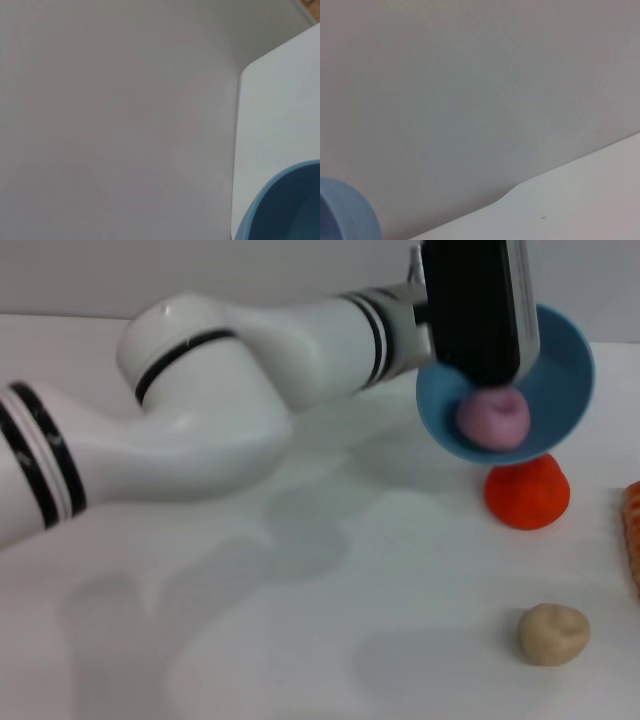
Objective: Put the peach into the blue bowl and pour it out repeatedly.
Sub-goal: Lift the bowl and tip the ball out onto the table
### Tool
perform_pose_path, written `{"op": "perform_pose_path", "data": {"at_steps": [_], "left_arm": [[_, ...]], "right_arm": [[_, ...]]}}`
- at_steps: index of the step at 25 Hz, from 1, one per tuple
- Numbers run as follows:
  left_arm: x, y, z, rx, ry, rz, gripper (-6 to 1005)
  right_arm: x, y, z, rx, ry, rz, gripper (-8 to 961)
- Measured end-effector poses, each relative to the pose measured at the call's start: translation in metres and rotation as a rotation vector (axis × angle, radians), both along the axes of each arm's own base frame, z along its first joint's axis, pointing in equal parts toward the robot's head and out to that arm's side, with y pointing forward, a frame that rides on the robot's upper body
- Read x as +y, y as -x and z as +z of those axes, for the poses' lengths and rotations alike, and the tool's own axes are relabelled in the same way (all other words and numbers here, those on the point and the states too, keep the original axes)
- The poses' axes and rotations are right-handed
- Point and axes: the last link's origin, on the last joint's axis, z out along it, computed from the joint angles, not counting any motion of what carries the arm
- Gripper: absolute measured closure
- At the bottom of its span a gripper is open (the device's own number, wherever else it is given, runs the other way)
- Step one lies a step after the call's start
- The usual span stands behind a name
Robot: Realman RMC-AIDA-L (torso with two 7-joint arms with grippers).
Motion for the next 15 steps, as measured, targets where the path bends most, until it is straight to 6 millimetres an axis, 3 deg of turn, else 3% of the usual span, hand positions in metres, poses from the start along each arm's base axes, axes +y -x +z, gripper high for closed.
{"op": "perform_pose_path", "data": {"at_steps": [8, 15], "left_arm": [[-0.041, 0.016, -0.017, 0.101, -0.043, -0.367, 1000], [-0.057, 0.023, -0.017, 0.084, -0.103, -0.483, 1000]], "right_arm": [[0.004, 0.004, -0.003, 0.005, 0.008, 0.013, 496], [0.011, 0.008, -0.004, 0.001, 0.019, 0.033, 500]]}}
